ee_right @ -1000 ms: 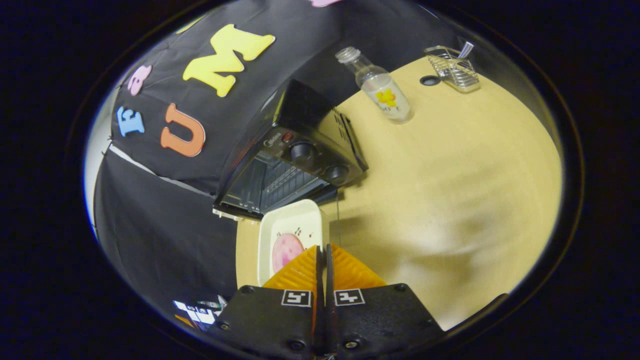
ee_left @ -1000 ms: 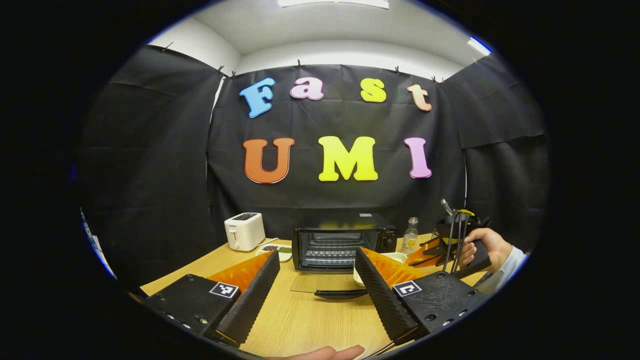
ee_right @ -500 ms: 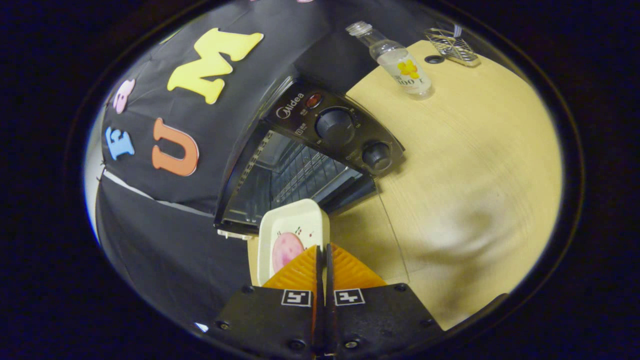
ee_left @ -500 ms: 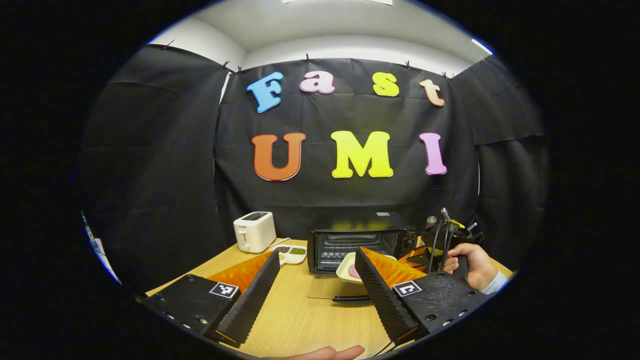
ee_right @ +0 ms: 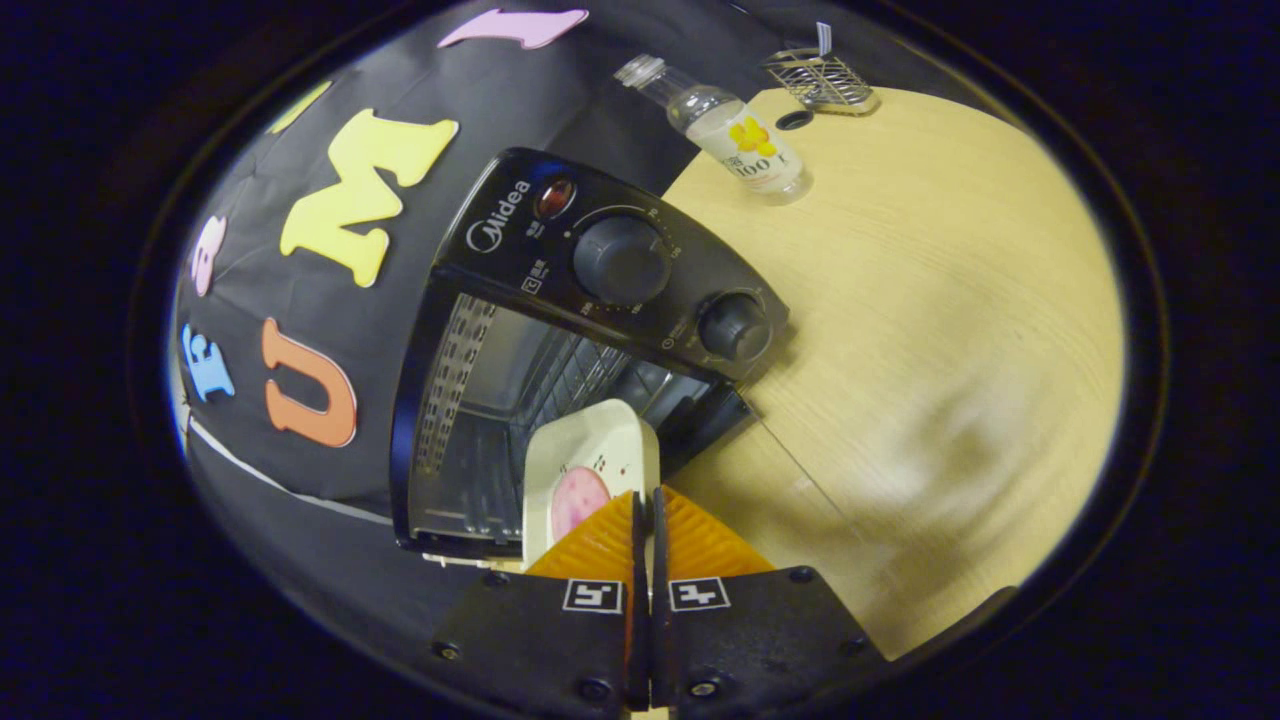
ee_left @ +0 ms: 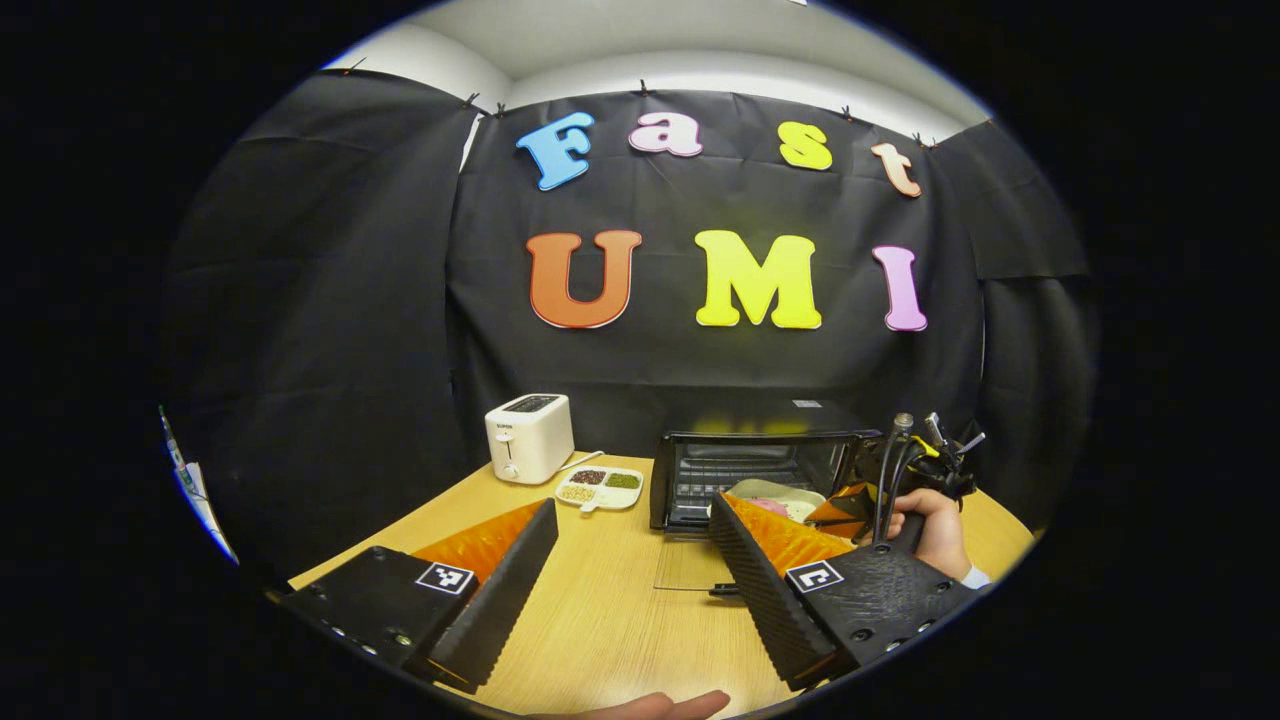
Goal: Open the electric oven with the left hand, put the food in, and close the electric oven.
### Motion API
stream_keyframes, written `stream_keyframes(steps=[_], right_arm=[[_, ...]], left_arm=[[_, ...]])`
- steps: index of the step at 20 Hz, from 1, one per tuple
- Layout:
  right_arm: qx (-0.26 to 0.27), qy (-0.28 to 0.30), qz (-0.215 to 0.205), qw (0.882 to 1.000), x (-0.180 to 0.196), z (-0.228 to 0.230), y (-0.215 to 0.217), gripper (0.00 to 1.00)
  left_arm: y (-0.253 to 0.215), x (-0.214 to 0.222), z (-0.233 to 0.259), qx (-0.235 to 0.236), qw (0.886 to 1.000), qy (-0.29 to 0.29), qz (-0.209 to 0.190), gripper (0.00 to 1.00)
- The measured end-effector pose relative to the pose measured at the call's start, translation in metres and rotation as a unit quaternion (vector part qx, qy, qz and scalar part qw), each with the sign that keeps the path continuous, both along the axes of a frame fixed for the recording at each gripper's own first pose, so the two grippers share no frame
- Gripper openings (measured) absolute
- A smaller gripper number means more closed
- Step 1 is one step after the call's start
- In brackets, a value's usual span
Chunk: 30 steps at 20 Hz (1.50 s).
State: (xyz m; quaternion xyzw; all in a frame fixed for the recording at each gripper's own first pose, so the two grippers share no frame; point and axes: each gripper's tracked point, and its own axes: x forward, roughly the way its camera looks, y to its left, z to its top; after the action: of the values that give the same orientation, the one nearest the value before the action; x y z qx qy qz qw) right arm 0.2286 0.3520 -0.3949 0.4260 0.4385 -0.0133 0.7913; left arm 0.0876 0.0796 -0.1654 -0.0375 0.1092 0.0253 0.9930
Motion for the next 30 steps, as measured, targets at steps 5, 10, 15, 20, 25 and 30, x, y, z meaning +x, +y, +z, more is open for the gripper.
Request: stream_keyframes(steps=[5,10,15,20,25,30], right_arm=[[-0.001,-0.079,-0.04,0.996,0.05,0.009,0.018,0.04],[-0.019,-0.141,-0.056,0.988,0.092,0.013,0.029,0.05],[-0.067,-0.175,-0.041,0.981,0.105,0.006,0.035,0.02],[-0.096,-0.236,-0.011,0.967,0.103,0.014,0.04,0.1],[-0.153,-0.259,0.028,0.953,0.067,0.013,0.033,0.47],[-0.167,-0.291,0.09,0.938,0.013,0.027,0.041,0.89]], left_arm=[[0.001,0.008,-0.017,-0.004,1.0,0.007,-0.016,0.98],[-0.001,0.01,-0.027,-0.012,1.0,0.004,-0.027,0.98],[0.0,0.009,-0.022,-0.005,0.999,-0.015,-0.034,0.98],[0.008,0.003,-0.028,-0.004,0.999,-0.028,-0.022,0.98],[0.006,-0.003,-0.028,-0.013,0.999,-0.026,-0.018,0.98],[-0.005,-0.016,-0.041,-0.03,0.999,-0.016,-0.018,0.95]])
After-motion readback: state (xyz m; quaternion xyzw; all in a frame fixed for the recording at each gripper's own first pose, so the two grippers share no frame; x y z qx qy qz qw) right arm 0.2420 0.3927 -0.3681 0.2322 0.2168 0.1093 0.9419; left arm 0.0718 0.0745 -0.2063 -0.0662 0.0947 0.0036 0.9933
